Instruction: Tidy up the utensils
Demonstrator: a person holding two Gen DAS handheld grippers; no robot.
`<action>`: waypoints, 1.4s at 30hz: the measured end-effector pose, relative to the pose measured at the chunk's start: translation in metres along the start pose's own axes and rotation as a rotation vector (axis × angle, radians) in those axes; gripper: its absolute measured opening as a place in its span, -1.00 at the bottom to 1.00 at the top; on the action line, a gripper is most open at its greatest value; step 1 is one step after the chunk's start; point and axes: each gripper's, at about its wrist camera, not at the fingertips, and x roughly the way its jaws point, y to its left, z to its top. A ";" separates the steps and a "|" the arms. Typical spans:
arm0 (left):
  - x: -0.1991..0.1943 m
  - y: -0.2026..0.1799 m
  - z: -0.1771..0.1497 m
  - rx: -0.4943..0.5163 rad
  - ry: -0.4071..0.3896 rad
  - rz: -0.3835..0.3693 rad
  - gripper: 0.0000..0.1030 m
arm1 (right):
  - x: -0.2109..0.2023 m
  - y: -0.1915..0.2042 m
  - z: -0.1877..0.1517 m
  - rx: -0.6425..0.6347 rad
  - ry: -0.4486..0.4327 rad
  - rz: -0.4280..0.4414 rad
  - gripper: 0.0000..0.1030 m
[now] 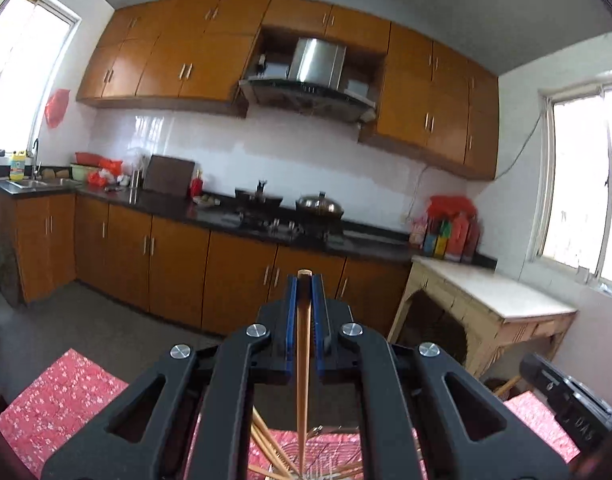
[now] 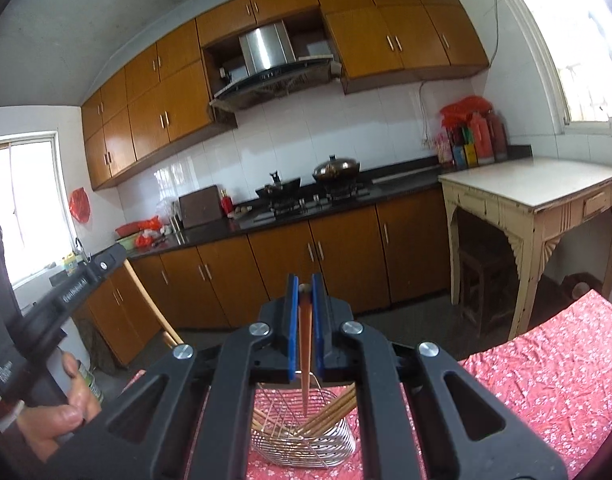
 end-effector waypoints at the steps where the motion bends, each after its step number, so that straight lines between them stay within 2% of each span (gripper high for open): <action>1: 0.003 0.002 -0.002 0.000 0.015 0.000 -0.86 | 0.008 -0.001 -0.002 0.002 0.029 0.009 -0.85; 3: 0.010 0.006 -0.010 -0.006 0.067 0.006 -0.85 | 0.024 -0.001 -0.007 0.004 0.085 0.013 -0.82; 4: 0.011 0.008 -0.011 -0.012 0.079 0.008 -0.83 | 0.027 0.000 -0.009 -0.002 0.093 0.003 -0.66; 5: 0.011 0.010 -0.013 -0.016 0.097 0.004 -0.63 | 0.029 0.001 -0.011 -0.023 0.093 -0.019 -0.50; 6: 0.008 0.012 -0.013 -0.014 0.106 0.009 -0.17 | 0.025 0.002 -0.013 -0.039 0.072 -0.045 -0.22; 7: 0.006 0.014 -0.011 -0.010 0.102 0.021 0.05 | 0.020 0.001 -0.013 -0.041 0.055 -0.054 -0.10; 8: 0.000 0.017 -0.009 0.000 0.084 0.032 0.28 | 0.017 -0.001 -0.013 -0.035 0.049 -0.051 -0.09; 13: -0.023 0.025 -0.003 0.034 0.061 0.038 0.42 | -0.002 -0.008 -0.013 -0.025 0.022 -0.079 0.27; 15: -0.035 0.030 -0.002 0.041 0.053 0.036 0.59 | -0.011 -0.008 -0.015 -0.026 0.015 -0.085 0.40; 22: -0.066 0.047 0.003 0.036 0.031 0.034 0.85 | -0.055 0.001 -0.016 -0.032 -0.048 -0.123 0.92; 25: -0.083 0.055 0.001 0.044 0.041 0.056 0.95 | -0.076 0.007 -0.017 -0.036 -0.080 -0.171 0.92; 27: -0.092 0.059 -0.001 0.047 0.043 0.067 0.96 | -0.088 0.012 -0.021 -0.048 -0.093 -0.207 0.92; 31: -0.115 0.067 -0.013 0.066 0.051 0.101 0.96 | -0.111 0.023 -0.041 -0.091 -0.073 -0.262 0.92; 37: -0.147 0.073 -0.051 0.109 0.093 0.134 0.96 | -0.139 0.036 -0.086 -0.125 -0.059 -0.254 0.92; 42: -0.169 0.075 -0.082 0.101 0.126 0.104 0.96 | -0.160 0.047 -0.126 -0.142 -0.051 -0.236 0.92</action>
